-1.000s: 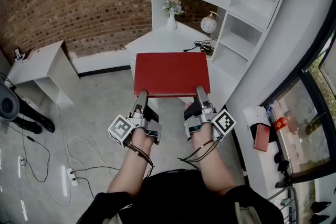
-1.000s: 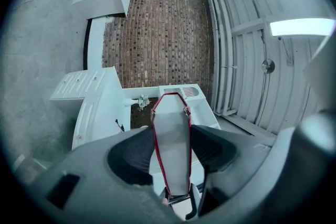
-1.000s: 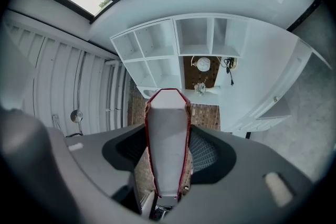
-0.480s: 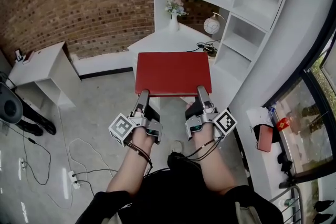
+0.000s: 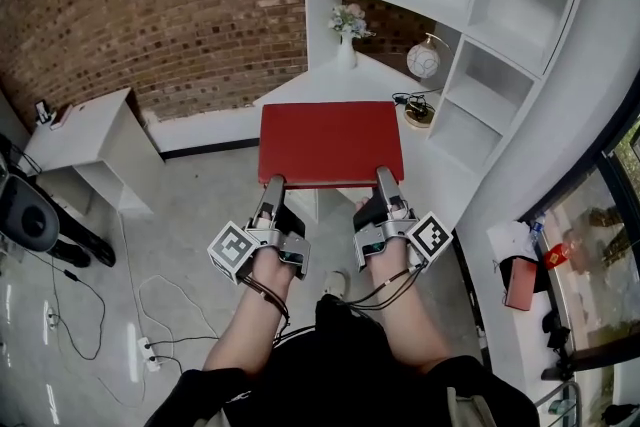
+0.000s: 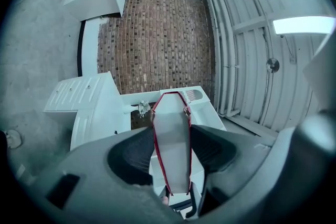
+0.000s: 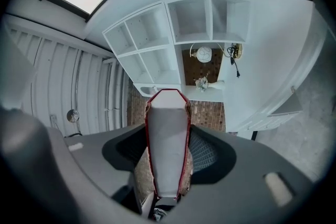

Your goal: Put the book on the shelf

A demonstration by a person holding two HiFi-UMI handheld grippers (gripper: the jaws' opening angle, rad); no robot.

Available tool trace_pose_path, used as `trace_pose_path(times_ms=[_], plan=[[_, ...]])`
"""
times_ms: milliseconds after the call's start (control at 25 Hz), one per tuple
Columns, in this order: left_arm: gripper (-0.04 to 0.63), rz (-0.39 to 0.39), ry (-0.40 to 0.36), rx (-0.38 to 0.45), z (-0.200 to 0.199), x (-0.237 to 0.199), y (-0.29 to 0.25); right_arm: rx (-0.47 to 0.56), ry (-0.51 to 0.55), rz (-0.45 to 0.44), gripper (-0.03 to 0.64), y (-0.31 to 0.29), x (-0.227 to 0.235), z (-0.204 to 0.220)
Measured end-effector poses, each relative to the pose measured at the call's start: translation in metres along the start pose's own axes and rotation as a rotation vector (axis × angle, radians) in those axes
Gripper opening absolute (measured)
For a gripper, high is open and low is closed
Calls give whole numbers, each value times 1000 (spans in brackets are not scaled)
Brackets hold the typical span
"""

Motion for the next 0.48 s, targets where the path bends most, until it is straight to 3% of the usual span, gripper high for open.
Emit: trace_pose_path(times_ms=[480], plan=[[221, -16, 9, -37, -19, -68, -149, 29, -7, 11, 247, -136, 44, -68]])
Point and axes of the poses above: the fingertips, and each gripper's own axes: y backward along the fingers, x to its right, z out of its underside, the point moved 8 cm from there along y, backward along the fingers, and after that the axes turned 15 degrees about -y, right-handed, at the moved point
